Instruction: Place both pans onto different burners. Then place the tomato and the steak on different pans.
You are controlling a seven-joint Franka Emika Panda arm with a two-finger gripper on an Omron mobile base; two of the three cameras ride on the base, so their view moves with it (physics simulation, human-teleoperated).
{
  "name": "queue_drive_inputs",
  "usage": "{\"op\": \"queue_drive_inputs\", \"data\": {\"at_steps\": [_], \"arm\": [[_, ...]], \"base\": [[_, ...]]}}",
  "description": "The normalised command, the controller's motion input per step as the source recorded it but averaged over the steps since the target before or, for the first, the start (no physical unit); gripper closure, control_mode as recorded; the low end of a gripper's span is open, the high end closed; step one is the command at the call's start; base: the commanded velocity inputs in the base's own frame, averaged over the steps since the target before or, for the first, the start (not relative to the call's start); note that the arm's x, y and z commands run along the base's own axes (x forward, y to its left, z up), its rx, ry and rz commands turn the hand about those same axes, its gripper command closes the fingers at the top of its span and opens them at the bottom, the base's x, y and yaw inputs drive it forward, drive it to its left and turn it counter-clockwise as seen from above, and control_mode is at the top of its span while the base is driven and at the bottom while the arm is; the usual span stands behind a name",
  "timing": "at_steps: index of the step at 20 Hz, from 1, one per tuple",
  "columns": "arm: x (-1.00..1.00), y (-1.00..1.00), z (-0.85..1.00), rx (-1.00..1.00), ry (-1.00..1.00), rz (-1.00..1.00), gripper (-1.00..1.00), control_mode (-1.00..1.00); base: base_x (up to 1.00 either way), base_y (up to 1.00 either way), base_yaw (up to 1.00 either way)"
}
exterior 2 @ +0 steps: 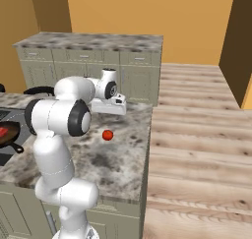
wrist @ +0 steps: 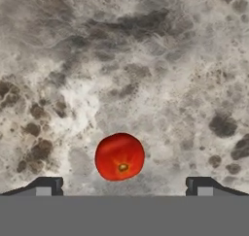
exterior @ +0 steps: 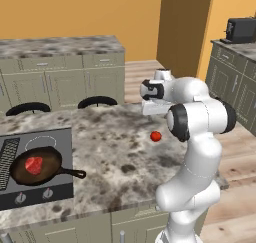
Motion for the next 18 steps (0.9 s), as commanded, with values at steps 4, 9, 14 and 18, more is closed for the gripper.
{"op": "queue_drive_inputs", "data": {"at_steps": [4,9,14,18], "arm": [[0.02,0.00,-0.25,0.00,0.07,0.03,-1.00,-1.00],[0.00,0.00,-0.19,0.01,0.05,0.04,-1.00,-1.00],[0.00,0.00,-0.19,0.00,0.02,0.04,-1.00,-1.00],[0.00,0.00,-0.16,0.00,0.00,0.04,-1.00,-1.00]], "base": [[0.00,0.00,0.00],[0.00,0.00,0.00],[0.00,0.00,0.00],[0.00,0.00,0.00]]}}
